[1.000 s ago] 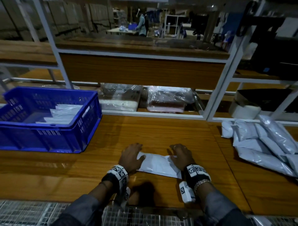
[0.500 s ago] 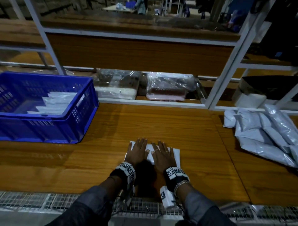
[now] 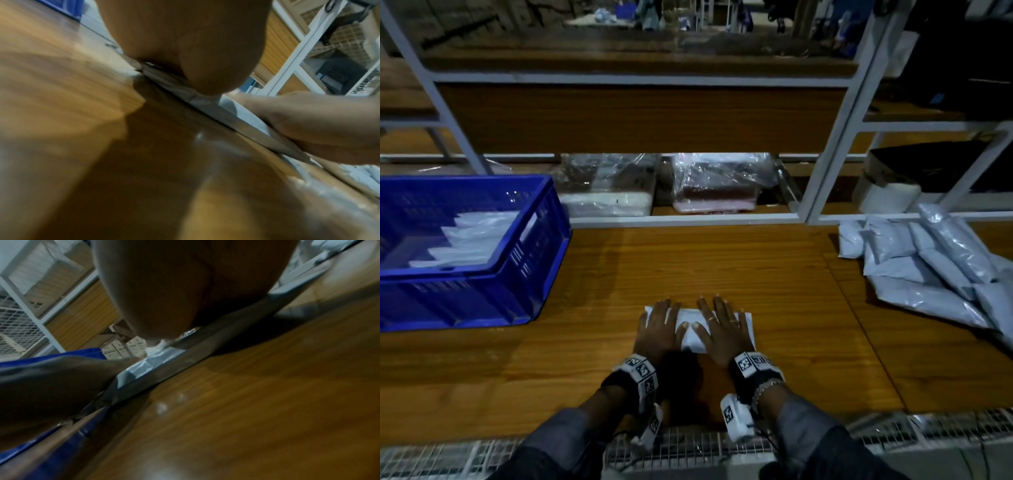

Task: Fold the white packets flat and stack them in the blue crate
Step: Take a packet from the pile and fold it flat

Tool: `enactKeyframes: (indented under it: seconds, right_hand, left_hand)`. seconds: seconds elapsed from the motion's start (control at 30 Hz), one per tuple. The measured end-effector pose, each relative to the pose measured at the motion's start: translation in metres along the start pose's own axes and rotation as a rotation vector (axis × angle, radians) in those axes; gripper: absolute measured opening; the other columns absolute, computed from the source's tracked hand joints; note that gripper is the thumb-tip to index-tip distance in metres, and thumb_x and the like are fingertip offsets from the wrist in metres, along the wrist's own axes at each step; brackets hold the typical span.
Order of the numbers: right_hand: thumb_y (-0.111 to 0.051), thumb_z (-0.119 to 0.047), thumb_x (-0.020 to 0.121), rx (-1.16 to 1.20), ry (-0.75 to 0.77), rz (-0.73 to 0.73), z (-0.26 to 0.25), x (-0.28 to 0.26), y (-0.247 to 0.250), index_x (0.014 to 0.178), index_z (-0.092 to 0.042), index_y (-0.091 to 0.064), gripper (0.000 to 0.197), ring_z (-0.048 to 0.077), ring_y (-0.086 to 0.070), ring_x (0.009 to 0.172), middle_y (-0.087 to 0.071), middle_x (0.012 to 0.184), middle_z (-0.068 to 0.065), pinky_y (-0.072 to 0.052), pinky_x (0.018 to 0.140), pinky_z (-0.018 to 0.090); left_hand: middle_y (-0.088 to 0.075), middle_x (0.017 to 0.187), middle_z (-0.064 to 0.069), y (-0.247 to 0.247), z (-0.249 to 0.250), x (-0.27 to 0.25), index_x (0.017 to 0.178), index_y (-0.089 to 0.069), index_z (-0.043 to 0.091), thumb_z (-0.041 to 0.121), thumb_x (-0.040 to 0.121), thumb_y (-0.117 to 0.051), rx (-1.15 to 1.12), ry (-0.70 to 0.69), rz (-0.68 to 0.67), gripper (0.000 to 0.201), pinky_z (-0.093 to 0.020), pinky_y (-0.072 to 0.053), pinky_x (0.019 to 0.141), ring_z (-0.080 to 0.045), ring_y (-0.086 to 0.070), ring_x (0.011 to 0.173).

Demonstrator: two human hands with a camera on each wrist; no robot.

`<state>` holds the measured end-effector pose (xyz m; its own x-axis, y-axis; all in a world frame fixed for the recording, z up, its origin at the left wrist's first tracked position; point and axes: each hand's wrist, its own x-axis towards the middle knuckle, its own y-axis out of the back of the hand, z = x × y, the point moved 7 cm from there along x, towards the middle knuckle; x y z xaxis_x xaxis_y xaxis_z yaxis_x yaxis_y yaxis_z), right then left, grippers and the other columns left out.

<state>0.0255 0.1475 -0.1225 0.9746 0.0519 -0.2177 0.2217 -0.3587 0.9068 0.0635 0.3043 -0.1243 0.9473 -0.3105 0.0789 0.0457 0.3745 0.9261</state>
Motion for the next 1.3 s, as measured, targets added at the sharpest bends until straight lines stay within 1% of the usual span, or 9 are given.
enactKeyframes:
  seconds: [0.13, 0.27, 0.4, 0.53, 0.67, 0.83, 1.0, 1.2, 1.3]
  right_hand:
    - [-0.012, -0.069, 0.099, 0.042, -0.081, 0.058, 0.023, -0.008, 0.006, 0.158, -0.045, 0.008, 0.067, 0.019, 0.014, 0.155, 0.019, 0.167, -0.002, 0.014, 0.122, 0.044]
    - [0.023, -0.081, 0.069, -0.020, -0.076, 0.063, 0.027, -0.005, 0.001, 0.158, -0.042, 0.006, 0.099, 0.020, 0.015, 0.154, 0.020, 0.166, 0.000, 0.015, 0.121, 0.043]
    - [0.021, -0.079, 0.071, -0.035, -0.070, 0.056, 0.026, 0.001, -0.001, 0.158, -0.043, 0.004, 0.096, 0.020, 0.015, 0.154, 0.019, 0.167, 0.001, 0.016, 0.120, 0.044]
    - [0.031, -0.083, 0.063, -0.057, -0.081, 0.044, 0.028, 0.005, -0.002, 0.159, -0.041, 0.004, 0.108, 0.021, 0.015, 0.155, 0.023, 0.165, -0.001, 0.016, 0.121, 0.046]
    - [0.012, -0.078, 0.079, -0.057, -0.085, 0.082, 0.018, -0.001, 0.008, 0.159, -0.042, 0.001, 0.089, 0.022, 0.018, 0.154, 0.022, 0.163, -0.005, 0.022, 0.119, 0.047]
    - [0.009, -0.064, 0.093, -0.100, 0.011, 0.115, -0.011, -0.005, 0.000, 0.159, -0.040, -0.006, 0.072, 0.028, 0.006, 0.156, 0.007, 0.169, 0.003, 0.011, 0.121, 0.049]
    - [-0.023, -0.052, 0.101, -0.071, -0.067, 0.081, -0.009, -0.005, -0.014, 0.154, -0.038, -0.035, 0.056, 0.032, -0.031, 0.149, -0.029, 0.163, 0.009, -0.006, 0.117, 0.054]
    - [0.010, -0.061, 0.092, -0.086, -0.027, 0.050, -0.009, -0.002, -0.006, 0.160, -0.041, -0.006, 0.072, 0.026, 0.005, 0.156, 0.008, 0.169, 0.002, 0.009, 0.121, 0.052]
    - [0.026, -0.074, 0.070, -0.057, -0.046, -0.007, -0.003, -0.006, -0.003, 0.160, -0.039, 0.000, 0.099, 0.023, 0.014, 0.155, 0.015, 0.168, 0.002, 0.014, 0.122, 0.049]
  left_hand:
    - [-0.063, 0.129, -0.019, 0.006, -0.014, -0.005, 0.132, -0.061, 0.004, 0.055, 0.106, -0.014, 0.031, 0.041, 0.120, 0.074, -0.050, -0.055, 0.086, -0.040, -0.065, 0.111]
    - [-0.061, 0.131, -0.021, -0.005, -0.015, -0.006, 0.135, -0.058, 0.001, 0.046, 0.099, -0.034, 0.053, 0.061, 0.107, 0.063, -0.056, -0.053, 0.090, -0.041, -0.061, 0.117]
    - [-0.055, 0.139, -0.021, -0.008, -0.011, -0.011, 0.141, -0.053, 0.005, 0.054, 0.104, -0.008, 0.092, 0.070, 0.154, 0.077, -0.057, -0.049, 0.098, -0.039, -0.052, 0.129]
    - [-0.057, 0.136, -0.021, -0.006, -0.007, -0.010, 0.139, -0.055, 0.007, 0.053, 0.105, -0.013, 0.070, 0.059, 0.166, 0.071, -0.058, -0.049, 0.097, -0.040, -0.055, 0.126]
    - [-0.065, 0.129, -0.018, 0.002, 0.000, -0.009, 0.131, -0.065, 0.010, 0.042, 0.094, -0.041, 0.016, 0.012, 0.122, 0.055, -0.059, -0.050, 0.091, -0.041, -0.063, 0.118]
    - [-0.063, 0.137, -0.008, -0.009, 0.015, -0.008, 0.140, -0.059, 0.019, 0.047, 0.107, -0.022, 0.094, -0.119, 0.059, 0.056, -0.057, -0.034, 0.104, -0.030, -0.062, 0.125]
    - [-0.060, 0.140, -0.005, -0.011, 0.025, -0.018, 0.140, -0.049, 0.024, 0.052, 0.086, -0.039, 0.102, -0.082, 0.015, 0.063, -0.059, -0.040, 0.105, -0.029, -0.057, 0.130]
    - [-0.063, 0.136, -0.005, -0.007, 0.027, -0.018, 0.137, -0.047, 0.025, 0.046, 0.099, -0.032, 0.026, -0.062, 0.004, 0.046, -0.054, -0.032, 0.105, -0.029, -0.061, 0.126]
    - [-0.066, 0.133, -0.008, -0.010, 0.019, -0.016, 0.138, -0.056, 0.024, 0.045, 0.107, -0.025, 0.001, -0.056, -0.059, 0.049, -0.051, -0.037, 0.100, -0.028, -0.065, 0.121]
